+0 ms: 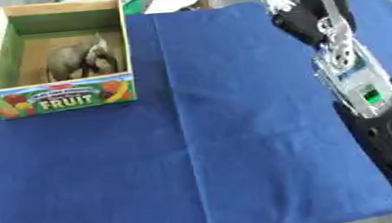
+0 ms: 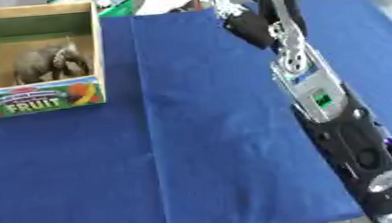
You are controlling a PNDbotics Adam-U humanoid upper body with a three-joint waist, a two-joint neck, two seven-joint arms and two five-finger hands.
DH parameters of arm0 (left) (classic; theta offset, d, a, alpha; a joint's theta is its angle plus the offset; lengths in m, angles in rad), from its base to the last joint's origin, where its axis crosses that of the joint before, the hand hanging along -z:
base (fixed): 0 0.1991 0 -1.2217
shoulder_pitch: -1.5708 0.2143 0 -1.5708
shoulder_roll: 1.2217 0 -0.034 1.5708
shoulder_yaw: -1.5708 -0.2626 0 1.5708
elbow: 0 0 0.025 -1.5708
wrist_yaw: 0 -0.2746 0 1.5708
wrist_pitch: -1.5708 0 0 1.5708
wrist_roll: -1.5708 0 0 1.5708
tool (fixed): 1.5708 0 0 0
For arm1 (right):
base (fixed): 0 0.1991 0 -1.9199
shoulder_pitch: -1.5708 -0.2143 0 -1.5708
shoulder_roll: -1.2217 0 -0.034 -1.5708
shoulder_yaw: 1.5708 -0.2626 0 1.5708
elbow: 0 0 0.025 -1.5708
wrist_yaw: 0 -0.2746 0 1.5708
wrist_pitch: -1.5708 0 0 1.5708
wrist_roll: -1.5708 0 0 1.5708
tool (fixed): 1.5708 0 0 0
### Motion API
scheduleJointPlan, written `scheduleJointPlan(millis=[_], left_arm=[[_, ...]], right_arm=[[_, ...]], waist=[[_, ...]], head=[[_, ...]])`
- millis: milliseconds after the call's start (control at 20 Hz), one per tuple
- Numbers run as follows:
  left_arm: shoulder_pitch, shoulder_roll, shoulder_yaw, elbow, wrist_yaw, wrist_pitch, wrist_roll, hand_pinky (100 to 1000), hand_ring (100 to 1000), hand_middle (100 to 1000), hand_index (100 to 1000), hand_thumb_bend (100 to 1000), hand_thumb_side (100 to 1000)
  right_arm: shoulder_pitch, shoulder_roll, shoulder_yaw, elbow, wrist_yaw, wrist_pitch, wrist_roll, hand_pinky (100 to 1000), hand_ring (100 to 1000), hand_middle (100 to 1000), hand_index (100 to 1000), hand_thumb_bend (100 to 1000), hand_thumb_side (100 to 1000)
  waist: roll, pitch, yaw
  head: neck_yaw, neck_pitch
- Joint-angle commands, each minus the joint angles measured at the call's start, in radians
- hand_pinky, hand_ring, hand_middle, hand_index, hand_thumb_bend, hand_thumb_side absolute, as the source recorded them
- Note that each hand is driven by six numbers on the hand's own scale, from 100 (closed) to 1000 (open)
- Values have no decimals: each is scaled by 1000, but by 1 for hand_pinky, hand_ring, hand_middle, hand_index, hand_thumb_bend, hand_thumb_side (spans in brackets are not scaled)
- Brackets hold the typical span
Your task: Pick up objects on the table and place them in the box.
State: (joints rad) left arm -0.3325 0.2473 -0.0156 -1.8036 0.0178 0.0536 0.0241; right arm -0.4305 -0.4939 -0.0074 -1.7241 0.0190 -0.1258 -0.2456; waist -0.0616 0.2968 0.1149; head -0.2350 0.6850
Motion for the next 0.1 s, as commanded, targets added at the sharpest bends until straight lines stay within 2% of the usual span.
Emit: scheduleJointPlan(millis=[50,100], left_arm=[[-2,18,12,-11,3,-5,6,475,617,582,698,501,223],[-1,19,13,-10,3,-5,6,475,617,582,698,503,230]], right_arm=[[23,-2,-34,-33,-15,5,-31,619,765,715,822,100,430],[35,3,-39,-35,-15,6,-36,617,764,715,821,100,431]], waist=[[8,-13,-6],[9,-13,-8]], head=[[39,6],[52,6]])
